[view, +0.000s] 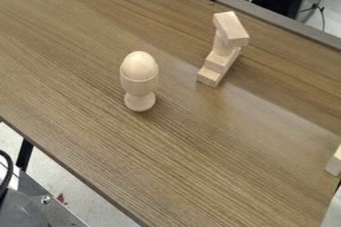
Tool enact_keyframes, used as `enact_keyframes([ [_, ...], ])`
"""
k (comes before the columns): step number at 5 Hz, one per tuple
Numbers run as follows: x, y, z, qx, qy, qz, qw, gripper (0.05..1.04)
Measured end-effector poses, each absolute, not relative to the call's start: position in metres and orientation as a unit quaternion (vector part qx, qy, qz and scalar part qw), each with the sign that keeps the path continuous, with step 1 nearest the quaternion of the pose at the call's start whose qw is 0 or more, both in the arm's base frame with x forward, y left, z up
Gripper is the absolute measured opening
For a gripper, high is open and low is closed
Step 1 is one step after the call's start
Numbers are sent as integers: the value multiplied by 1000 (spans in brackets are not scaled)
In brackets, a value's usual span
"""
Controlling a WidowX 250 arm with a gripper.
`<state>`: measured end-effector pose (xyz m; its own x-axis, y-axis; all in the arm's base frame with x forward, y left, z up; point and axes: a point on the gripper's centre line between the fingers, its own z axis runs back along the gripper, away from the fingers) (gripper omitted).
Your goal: Put the block on top of the tower
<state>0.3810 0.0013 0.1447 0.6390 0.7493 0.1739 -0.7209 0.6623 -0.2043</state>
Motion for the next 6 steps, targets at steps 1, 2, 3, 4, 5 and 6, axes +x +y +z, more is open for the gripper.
enact_keyframes([
  [1, 380, 1, 131, -50, -105, 407, 906, 1000],
  [2, 374, -31, 123, -46, -94, 357, 928, 1000],
  [3, 364, -88, 117, -43, -102, 271, 956, 1000],
  [4, 359, -118, 117, -45, -111, 176, 977, 1000],
  [5, 346, -151, 101, -55, -75, 68, 993, 1000],
  [6, 336, -163, 86, -84, -38, -9, 996, 1000],
])
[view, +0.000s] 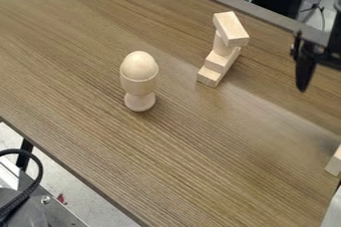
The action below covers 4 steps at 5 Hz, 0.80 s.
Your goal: Put the block on top of the tower
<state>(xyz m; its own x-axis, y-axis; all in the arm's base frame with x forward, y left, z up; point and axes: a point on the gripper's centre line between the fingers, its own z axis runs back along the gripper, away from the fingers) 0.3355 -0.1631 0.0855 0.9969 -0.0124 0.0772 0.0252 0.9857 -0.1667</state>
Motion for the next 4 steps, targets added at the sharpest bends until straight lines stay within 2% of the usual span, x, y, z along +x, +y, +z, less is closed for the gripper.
enact_keyframes([
  [2, 316, -175, 52, -124, 0, -55, 991, 1000],
  [3, 312, -185, 41, -145, 15, -65, 987, 1000],
  [4, 310, -192, 41, -146, 10, -73, 986, 1000],
])
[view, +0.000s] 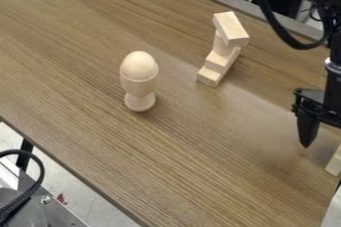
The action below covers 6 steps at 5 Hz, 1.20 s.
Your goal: Put the block on top of the tower
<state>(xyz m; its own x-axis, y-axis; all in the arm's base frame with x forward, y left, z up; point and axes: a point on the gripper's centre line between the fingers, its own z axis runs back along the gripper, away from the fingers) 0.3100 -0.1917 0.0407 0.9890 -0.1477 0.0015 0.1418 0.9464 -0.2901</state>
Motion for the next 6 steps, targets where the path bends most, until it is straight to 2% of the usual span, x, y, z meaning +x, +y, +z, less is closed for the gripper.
enact_keyframes([
  [1, 309, -191, 33, -109, -11, -77, 991, 1000],
  [2, 308, -186, 21, -37, -22, -87, 995, 1000],
  [3, 311, -185, 19, -3, -24, -87, 996, 1000],
  [4, 315, -182, 19, 10, -30, -83, 996, 975],
  [6, 315, -180, 18, -20, -42, -56, 997, 408],
])
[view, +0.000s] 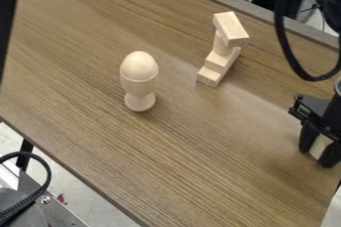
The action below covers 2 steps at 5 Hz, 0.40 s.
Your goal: Put the block on top of the tower
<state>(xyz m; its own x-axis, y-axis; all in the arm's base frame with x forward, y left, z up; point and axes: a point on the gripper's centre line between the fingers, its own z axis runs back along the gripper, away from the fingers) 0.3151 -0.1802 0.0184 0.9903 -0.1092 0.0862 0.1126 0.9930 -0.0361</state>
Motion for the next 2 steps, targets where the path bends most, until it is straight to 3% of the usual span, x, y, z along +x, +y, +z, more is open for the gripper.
enact_keyframes([
  [1, 314, -175, 21, -45, -49, -32, 997, 302],
  [2, 321, -154, 38, -61, -72, 41, 995, 302],
])
